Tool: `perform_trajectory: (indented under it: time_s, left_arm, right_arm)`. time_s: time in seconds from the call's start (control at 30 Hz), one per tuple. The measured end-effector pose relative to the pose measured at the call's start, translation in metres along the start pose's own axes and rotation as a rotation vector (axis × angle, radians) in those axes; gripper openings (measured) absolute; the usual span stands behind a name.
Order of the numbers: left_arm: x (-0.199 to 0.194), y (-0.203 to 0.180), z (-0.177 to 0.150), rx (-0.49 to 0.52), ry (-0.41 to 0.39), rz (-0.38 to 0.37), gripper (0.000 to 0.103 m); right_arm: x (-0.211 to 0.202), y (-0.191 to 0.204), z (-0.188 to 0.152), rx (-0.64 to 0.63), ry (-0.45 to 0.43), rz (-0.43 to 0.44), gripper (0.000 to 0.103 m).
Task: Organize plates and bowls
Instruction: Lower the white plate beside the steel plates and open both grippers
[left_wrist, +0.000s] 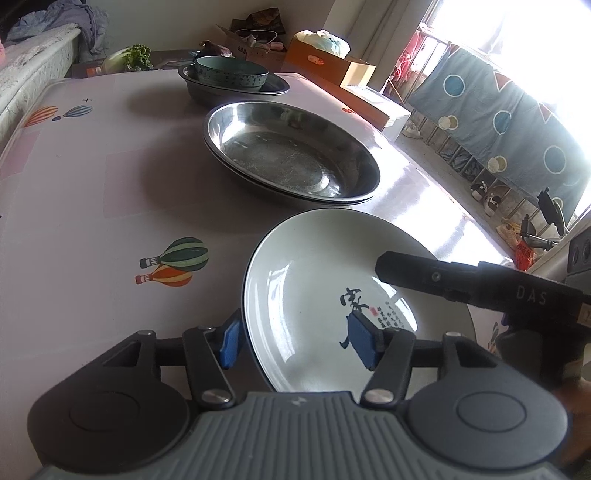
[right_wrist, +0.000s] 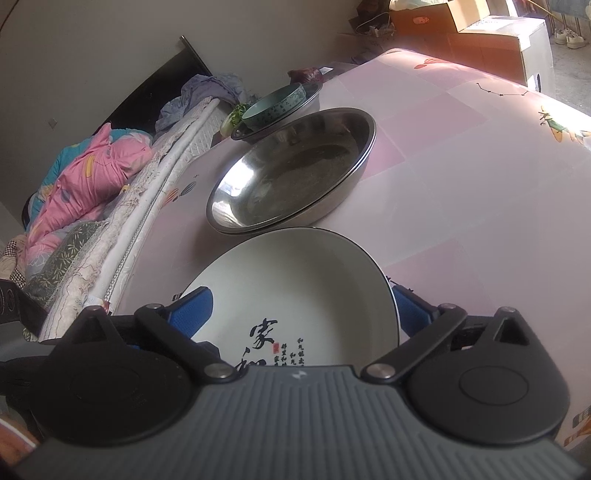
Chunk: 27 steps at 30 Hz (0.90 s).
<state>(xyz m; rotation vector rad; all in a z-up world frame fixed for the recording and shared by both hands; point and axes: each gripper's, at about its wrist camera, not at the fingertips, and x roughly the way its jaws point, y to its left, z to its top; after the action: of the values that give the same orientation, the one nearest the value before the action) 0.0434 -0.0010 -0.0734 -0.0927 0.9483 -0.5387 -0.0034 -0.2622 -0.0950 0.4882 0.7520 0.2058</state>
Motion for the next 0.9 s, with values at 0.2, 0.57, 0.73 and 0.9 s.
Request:
perform_trajectory:
  time_s: [0.2,0.57,0.73,0.9]
  left_arm:
    - [0.002,-0.001,0.000,-0.001,0.000,-0.017,0.070]
    - [0.003,-0.002,0.000,-0.003,0.003,-0.027,0.079]
    - [0.003,-0.001,0.000,-0.015,0.004,-0.028,0.092]
    - [0.005,-0.003,-0.002,-0.002,0.005,0.025,0.103]
  right_arm:
    - [-0.001,-0.006,0.001,0.036,-0.007,0.024,0.102]
    - [-0.004,-0.017,-0.001,0.117,-0.045,0.074,0.102]
    - [-0.004,-0.016,-0.001,0.111,-0.043,0.074,0.102]
    - [-0.005,-0.021,-0.001,0.144,-0.044,0.096,0.102]
